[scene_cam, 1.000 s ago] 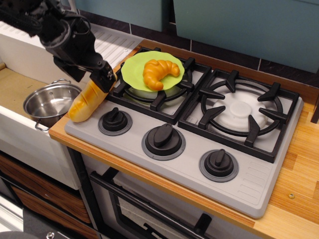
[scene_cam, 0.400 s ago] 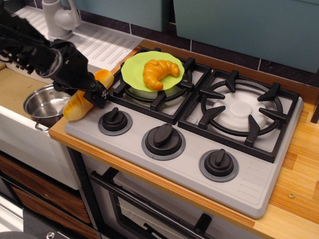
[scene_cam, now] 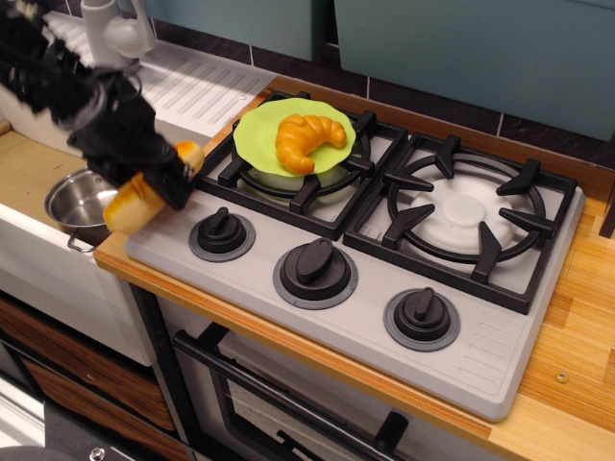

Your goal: Put crossaint on plate and bread in pot or pan in sink

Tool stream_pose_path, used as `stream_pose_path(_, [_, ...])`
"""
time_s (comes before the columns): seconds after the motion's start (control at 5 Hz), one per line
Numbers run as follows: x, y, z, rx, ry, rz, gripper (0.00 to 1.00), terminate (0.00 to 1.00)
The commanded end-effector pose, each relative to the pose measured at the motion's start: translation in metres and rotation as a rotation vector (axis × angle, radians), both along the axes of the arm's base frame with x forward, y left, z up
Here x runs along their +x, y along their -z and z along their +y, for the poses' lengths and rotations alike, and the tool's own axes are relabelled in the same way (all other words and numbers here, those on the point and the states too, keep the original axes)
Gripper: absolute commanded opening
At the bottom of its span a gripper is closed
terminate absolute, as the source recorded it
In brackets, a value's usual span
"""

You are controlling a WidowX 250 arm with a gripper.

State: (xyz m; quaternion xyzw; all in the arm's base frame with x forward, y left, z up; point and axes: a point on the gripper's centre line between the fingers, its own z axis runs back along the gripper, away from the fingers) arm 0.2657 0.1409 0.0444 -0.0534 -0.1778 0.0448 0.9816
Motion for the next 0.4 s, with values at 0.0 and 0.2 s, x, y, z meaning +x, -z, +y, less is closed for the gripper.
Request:
stream_pose_path(0.0, [0.028, -0.062, 0.045, 0.09, 0.062, -0.027, 0.0, 0.0])
stream_pose_path(0.2, [0.033, -0.044, 0.065, 0.04, 0.068, -0.04, 0.0, 0.0])
